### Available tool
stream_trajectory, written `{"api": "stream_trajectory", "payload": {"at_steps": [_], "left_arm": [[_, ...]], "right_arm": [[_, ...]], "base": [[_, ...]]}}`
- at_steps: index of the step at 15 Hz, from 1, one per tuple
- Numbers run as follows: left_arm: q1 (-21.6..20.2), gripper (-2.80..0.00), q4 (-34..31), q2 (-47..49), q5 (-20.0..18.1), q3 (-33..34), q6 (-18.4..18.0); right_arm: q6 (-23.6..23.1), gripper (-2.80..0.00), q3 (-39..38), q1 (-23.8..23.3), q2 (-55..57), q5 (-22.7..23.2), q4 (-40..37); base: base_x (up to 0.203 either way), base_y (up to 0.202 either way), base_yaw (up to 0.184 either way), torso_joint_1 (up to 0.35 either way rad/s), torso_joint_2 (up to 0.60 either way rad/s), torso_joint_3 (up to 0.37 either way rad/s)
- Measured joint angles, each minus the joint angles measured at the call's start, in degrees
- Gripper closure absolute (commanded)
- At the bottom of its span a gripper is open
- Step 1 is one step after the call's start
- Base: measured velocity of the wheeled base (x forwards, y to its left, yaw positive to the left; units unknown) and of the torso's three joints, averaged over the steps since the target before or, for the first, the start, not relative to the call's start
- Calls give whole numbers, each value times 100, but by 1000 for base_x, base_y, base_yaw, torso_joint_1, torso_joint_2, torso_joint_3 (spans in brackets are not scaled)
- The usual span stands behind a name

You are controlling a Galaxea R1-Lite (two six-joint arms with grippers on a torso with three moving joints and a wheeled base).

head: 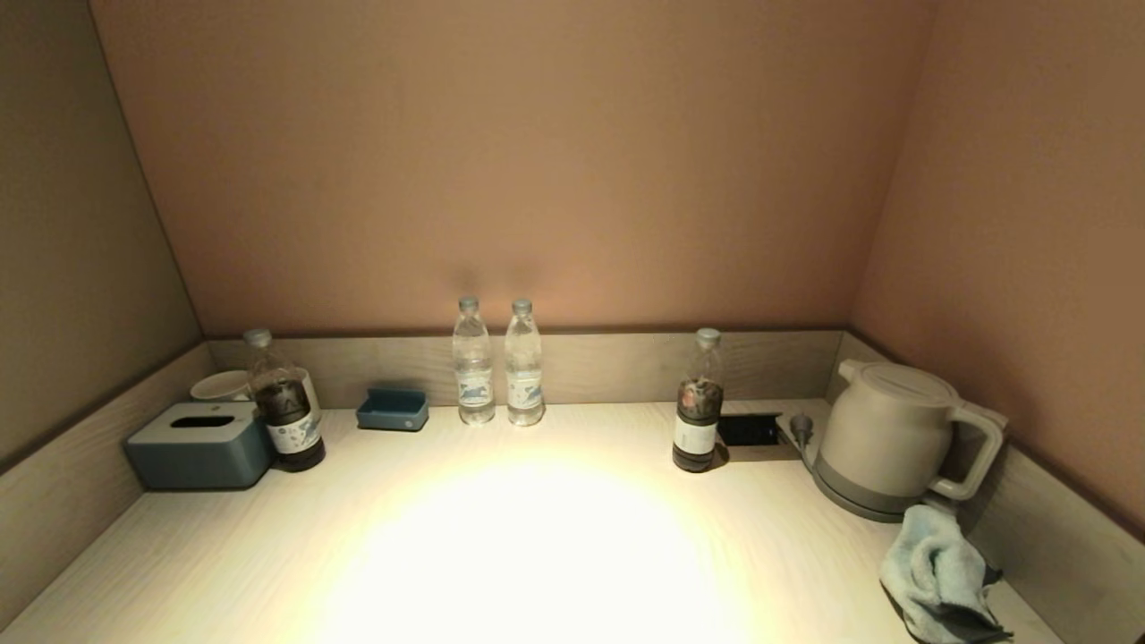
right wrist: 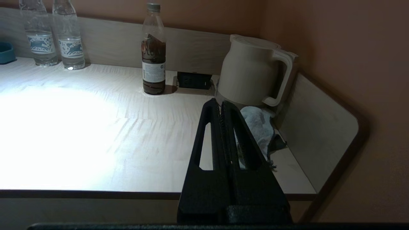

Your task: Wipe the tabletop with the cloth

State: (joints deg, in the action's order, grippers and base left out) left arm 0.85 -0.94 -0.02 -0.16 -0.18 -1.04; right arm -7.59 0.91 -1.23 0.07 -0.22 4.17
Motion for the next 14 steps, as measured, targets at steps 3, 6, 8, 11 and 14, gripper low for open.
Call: {"api": "stream_trajectory", "payload": {"at_steps": [3, 6, 8, 11, 14], "left_arm": [[2, 0, -2, 1, 2, 0, -4], [2, 0, -2, 1, 0, 0, -6], [2, 0, -2, 0, -1, 0, -2], [2, 0, 0, 2, 0, 0, -1], [2, 0, -1, 0, 0, 0, -1]], "right_arm": [[41, 0, -73, 0, -2, 44, -33], [113, 0, -86, 0, -2, 145, -85], [211, 0, -89, 0, -5, 138, -115], [493, 0, -86, 7, -5, 67, -289], [820, 0, -89, 9, -5, 32, -376]], "base": [[0, 0, 0, 0, 0, 0], [0, 0, 0, 0, 0, 0], [0, 0, 0, 0, 0, 0], [0, 0, 0, 0, 0, 0], [0, 0, 0, 0, 0, 0]]}}
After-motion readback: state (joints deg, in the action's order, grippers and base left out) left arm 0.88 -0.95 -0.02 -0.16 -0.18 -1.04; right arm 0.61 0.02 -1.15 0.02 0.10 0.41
